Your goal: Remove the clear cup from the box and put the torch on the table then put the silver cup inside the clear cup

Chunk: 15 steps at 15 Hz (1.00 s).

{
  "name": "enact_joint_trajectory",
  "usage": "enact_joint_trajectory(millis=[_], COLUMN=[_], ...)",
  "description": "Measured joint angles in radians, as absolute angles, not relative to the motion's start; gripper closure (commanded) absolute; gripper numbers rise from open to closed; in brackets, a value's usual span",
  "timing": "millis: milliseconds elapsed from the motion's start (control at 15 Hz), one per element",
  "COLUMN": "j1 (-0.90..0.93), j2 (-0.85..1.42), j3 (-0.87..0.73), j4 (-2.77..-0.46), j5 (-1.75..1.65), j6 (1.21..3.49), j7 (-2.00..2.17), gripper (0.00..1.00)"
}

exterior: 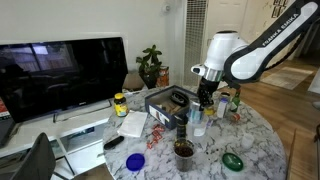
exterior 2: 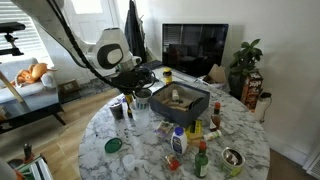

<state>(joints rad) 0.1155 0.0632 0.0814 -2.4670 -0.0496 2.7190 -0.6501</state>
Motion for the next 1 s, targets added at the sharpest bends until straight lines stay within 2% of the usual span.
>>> enact_joint_trajectory(millis=[333,533,1000], j1=[0.114,0.115,0.12], j2=[0.066,0.001,-0.244], j3=[0.119,0.125,0.116], j4=[-2.42,-2.395,-2.384], j5=[0.052,0.063,0.062], j6=[2.568,2.477,2.365], j7=[-0.687,-0.682,-0.648], gripper=[0.18,0.0,0.0])
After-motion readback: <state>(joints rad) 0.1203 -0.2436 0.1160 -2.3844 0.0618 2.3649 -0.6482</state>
